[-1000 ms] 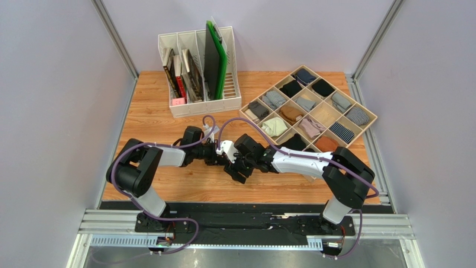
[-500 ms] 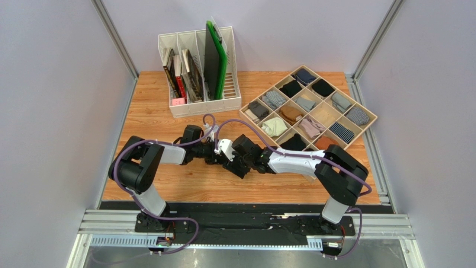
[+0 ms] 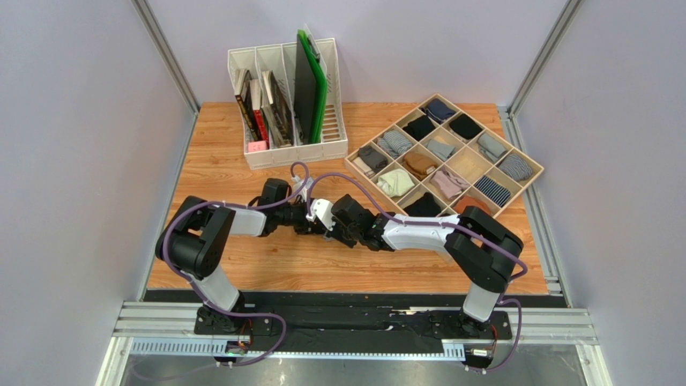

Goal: Roll the underwear
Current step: Roll the underwear to the center of the board.

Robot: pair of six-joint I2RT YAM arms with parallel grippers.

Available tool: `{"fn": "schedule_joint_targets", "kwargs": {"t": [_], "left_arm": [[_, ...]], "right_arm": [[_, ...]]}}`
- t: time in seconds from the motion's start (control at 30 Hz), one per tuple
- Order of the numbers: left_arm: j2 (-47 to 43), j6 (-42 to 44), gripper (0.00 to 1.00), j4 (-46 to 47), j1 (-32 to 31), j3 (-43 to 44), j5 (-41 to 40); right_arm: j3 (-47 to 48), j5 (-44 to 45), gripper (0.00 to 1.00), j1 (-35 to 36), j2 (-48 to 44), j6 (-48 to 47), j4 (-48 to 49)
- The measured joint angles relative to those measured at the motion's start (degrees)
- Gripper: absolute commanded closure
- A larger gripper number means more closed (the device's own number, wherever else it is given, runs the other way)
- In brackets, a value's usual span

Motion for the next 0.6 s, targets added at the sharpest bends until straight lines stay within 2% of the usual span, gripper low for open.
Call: {"fn": "schedule_joint_targets", "kwargs": {"t": [0.1, 0.23, 0.4, 0.6], "left_arm": [[-1.77, 0.39, 0.45, -0.76, -0.07, -0.07, -0.20], [-7.08, 1.20, 0.43, -3.28, -0.04, -0.28, -2.86], [-16.52, 2.01, 0.38, -7.65, 0.04, -2.49, -10.16], [-18.47, 1.70, 0.37, -8.41, -0.07, -4.90, -12.61]], "right_arm": [[0.17, -0.61, 1.00, -0.04, 0.02, 0.33, -0.11], [1.75, -1.97, 1.00, -0.33, 0.33, 1.53, -2.67], [2.80, -3.98, 1.00, -0.20, 0.31, 3.87, -4.87], [3.26, -4.39, 1.00, -0.04, 0.33, 5.64, -6.49]]}}
